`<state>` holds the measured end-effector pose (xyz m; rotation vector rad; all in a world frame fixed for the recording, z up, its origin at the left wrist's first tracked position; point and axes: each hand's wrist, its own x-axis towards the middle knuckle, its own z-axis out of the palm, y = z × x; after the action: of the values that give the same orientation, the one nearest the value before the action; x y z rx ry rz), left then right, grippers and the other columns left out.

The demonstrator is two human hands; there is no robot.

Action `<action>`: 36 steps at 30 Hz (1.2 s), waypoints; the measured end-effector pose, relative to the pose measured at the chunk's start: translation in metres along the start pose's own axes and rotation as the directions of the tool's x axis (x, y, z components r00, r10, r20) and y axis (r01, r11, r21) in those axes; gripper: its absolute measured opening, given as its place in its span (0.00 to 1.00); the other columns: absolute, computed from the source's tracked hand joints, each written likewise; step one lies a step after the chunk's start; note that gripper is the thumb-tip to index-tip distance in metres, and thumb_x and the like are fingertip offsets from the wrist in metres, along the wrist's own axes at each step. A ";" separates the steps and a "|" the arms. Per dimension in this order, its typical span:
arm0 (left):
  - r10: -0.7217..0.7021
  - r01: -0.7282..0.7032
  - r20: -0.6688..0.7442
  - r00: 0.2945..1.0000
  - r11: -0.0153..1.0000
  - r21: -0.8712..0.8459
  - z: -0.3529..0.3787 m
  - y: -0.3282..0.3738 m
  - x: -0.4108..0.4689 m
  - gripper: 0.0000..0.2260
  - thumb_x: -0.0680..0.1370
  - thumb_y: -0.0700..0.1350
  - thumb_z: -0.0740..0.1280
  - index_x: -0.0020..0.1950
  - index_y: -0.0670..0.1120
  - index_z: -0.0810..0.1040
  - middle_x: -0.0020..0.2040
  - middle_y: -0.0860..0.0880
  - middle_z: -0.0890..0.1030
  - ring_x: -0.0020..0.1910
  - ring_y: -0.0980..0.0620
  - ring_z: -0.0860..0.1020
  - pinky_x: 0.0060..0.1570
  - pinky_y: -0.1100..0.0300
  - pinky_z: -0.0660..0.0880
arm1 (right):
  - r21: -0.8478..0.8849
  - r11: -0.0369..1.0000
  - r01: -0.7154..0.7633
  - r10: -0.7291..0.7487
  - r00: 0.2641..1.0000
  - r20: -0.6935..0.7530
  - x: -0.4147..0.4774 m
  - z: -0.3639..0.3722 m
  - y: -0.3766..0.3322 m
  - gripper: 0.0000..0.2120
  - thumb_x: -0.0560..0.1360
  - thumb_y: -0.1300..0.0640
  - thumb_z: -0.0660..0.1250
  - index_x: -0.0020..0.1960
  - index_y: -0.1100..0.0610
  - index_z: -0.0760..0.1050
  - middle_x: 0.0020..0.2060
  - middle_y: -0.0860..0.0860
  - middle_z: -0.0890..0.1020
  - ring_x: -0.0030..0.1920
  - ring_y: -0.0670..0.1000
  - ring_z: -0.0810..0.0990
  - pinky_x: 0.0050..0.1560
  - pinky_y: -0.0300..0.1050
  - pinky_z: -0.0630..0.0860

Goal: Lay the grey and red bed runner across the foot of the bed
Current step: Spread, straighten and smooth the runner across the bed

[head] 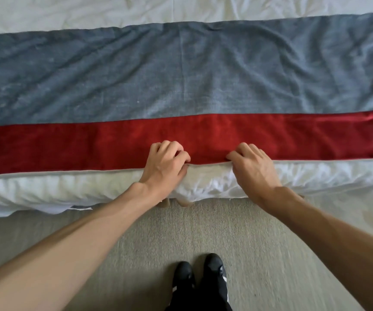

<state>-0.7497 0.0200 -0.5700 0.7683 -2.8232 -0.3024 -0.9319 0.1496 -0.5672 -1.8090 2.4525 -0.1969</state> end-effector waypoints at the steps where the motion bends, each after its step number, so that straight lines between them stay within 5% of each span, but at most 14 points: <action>1: -0.002 0.002 -0.019 1.000 1.000 0.003 0.000 0.002 0.002 0.05 0.68 0.37 0.73 0.41 0.43 0.80 0.40 0.47 0.79 0.41 0.45 0.76 0.42 0.50 0.69 | -0.015 1.000 -0.004 0.004 1.000 -0.007 0.003 -0.002 0.000 0.13 0.62 0.75 0.68 0.42 0.61 0.78 0.37 0.55 0.76 0.36 0.56 0.72 0.33 0.48 0.69; 6: -0.008 0.007 -0.015 1.000 1.000 -0.030 -0.003 0.013 -0.009 0.08 0.64 0.30 0.70 0.37 0.41 0.76 0.35 0.47 0.76 0.33 0.46 0.73 0.33 0.52 0.70 | 0.026 0.997 0.066 -0.064 0.994 -0.091 -0.007 -0.008 -0.004 0.15 0.56 0.77 0.67 0.32 0.60 0.69 0.29 0.54 0.71 0.28 0.54 0.67 0.26 0.44 0.62; 9: -0.002 0.003 0.083 0.997 1.000 -0.015 -0.002 0.019 -0.016 0.08 0.66 0.28 0.68 0.38 0.40 0.75 0.36 0.46 0.75 0.34 0.45 0.73 0.34 0.49 0.71 | 0.040 0.996 0.083 -0.083 0.997 -0.004 -0.018 -0.007 -0.004 0.16 0.55 0.77 0.68 0.32 0.60 0.70 0.28 0.54 0.71 0.26 0.54 0.68 0.27 0.44 0.61; 12: 0.013 -0.009 0.132 0.991 1.000 -0.025 -0.002 0.016 -0.014 0.04 0.71 0.37 0.67 0.46 0.41 0.78 0.43 0.46 0.76 0.41 0.45 0.75 0.42 0.52 0.70 | 0.046 0.997 0.064 -0.067 0.996 0.057 -0.015 -0.004 -0.003 0.07 0.63 0.71 0.69 0.35 0.61 0.74 0.33 0.55 0.75 0.32 0.57 0.73 0.29 0.46 0.68; 13: 0.011 -0.010 0.122 0.993 1.000 -0.010 -0.002 0.014 -0.014 0.07 0.73 0.42 0.66 0.50 0.42 0.78 0.47 0.46 0.76 0.46 0.45 0.75 0.47 0.52 0.69 | 0.066 0.996 0.068 -0.071 0.997 0.042 -0.014 -0.004 -0.002 0.02 0.67 0.67 0.69 0.38 0.62 0.77 0.36 0.55 0.76 0.36 0.57 0.75 0.33 0.47 0.72; 15: -0.041 0.032 0.146 0.989 0.998 0.060 0.000 0.009 -0.010 0.20 0.75 0.51 0.61 0.64 0.44 0.73 0.63 0.42 0.72 0.63 0.41 0.70 0.63 0.47 0.64 | 0.075 0.993 0.093 -0.093 0.996 -0.001 -0.012 -0.003 0.000 0.09 0.72 0.59 0.67 0.49 0.62 0.79 0.49 0.58 0.78 0.49 0.60 0.78 0.47 0.52 0.76; 18: -0.182 0.147 0.249 0.951 0.978 0.151 0.005 -0.001 -0.005 0.29 0.77 0.60 0.47 0.77 0.51 0.48 0.78 0.43 0.43 0.76 0.41 0.42 0.72 0.39 0.39 | 0.022 0.994 0.109 -0.111 0.985 0.133 -0.007 0.001 0.002 0.27 0.78 0.46 0.58 0.73 0.58 0.62 0.73 0.62 0.60 0.74 0.61 0.58 0.72 0.59 0.58; 22: -0.269 0.194 0.352 0.896 0.953 0.233 0.022 -0.010 -0.010 0.29 0.76 0.61 0.39 0.74 0.56 0.33 0.76 0.46 0.32 0.74 0.42 0.33 0.68 0.37 0.32 | -0.045 0.994 0.100 -0.081 0.945 0.318 -0.013 0.017 0.010 0.33 0.77 0.36 0.39 0.77 0.52 0.38 0.76 0.57 0.39 0.76 0.57 0.38 0.75 0.57 0.41; 27: -0.269 0.196 0.340 0.901 0.952 0.235 0.023 -0.010 -0.011 0.29 0.77 0.61 0.40 0.75 0.55 0.35 0.76 0.46 0.33 0.75 0.42 0.34 0.68 0.36 0.33 | -0.028 0.995 0.094 -0.079 0.939 0.334 -0.013 0.019 0.011 0.35 0.76 0.35 0.37 0.76 0.52 0.36 0.75 0.57 0.36 0.75 0.57 0.35 0.74 0.57 0.39; 36: -0.303 0.260 0.203 0.931 0.942 0.211 -0.023 -0.033 -0.012 0.26 0.79 0.56 0.49 0.76 0.49 0.56 0.76 0.42 0.55 0.75 0.42 0.53 0.72 0.41 0.52 | 0.043 0.989 0.142 -0.148 0.967 0.205 0.020 -0.007 -0.021 0.32 0.79 0.41 0.48 0.77 0.55 0.45 0.76 0.60 0.45 0.76 0.59 0.44 0.75 0.56 0.45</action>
<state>-0.7182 -0.0050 -0.5577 1.2640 -2.9844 -0.1891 -0.9190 0.1244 -0.5572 -1.8928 2.1687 -0.0481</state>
